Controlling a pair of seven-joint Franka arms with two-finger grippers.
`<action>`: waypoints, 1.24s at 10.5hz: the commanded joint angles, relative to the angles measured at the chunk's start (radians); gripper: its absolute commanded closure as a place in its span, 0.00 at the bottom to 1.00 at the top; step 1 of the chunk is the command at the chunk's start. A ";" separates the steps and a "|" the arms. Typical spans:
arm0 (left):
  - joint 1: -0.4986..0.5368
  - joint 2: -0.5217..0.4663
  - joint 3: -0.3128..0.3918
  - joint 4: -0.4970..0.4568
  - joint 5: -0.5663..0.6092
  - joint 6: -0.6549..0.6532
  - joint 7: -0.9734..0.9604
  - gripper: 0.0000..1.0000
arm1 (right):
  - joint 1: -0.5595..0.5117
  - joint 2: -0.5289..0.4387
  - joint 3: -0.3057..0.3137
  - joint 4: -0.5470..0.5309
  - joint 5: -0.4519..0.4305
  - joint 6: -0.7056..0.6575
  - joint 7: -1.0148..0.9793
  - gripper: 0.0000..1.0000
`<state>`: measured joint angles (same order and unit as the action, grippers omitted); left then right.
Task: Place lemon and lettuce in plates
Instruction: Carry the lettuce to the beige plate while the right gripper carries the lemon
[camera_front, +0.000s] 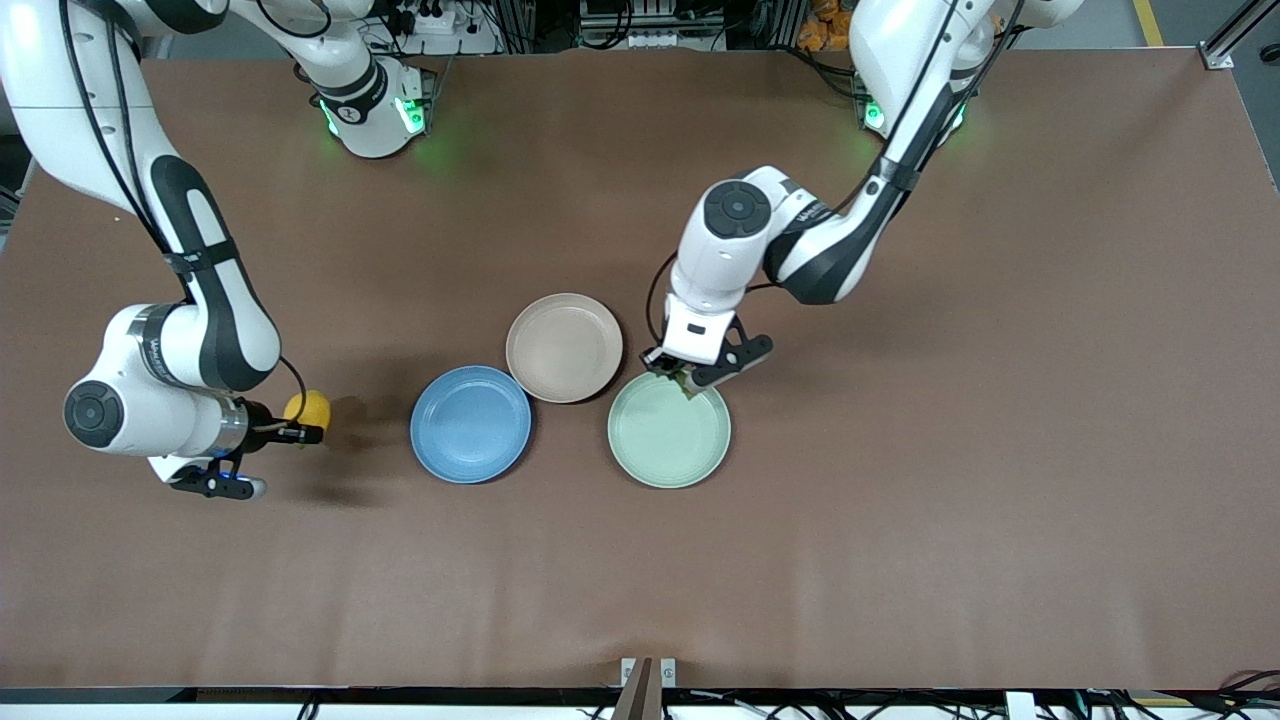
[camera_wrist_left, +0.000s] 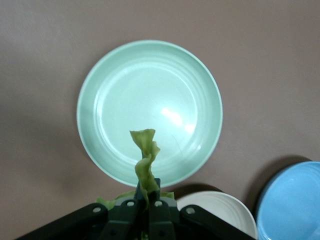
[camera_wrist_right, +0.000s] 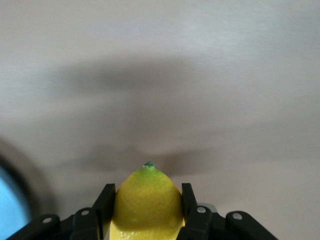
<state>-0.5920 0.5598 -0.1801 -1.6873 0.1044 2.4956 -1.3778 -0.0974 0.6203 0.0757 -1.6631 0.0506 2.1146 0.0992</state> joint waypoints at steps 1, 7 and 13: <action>-0.043 0.035 0.010 0.053 0.009 0.015 -0.082 1.00 | 0.050 -0.010 0.003 0.058 0.057 -0.059 0.046 0.91; -0.106 0.116 0.010 0.158 0.006 0.015 -0.223 1.00 | 0.188 0.010 0.001 0.097 0.087 -0.051 0.118 0.91; -0.166 0.186 0.021 0.210 0.008 0.114 -0.348 1.00 | 0.295 0.067 -0.001 0.114 0.091 0.067 0.212 0.91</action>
<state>-0.7326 0.7232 -0.1741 -1.5053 0.1043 2.5985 -1.6938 0.1816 0.6625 0.0803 -1.5801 0.1293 2.1772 0.2900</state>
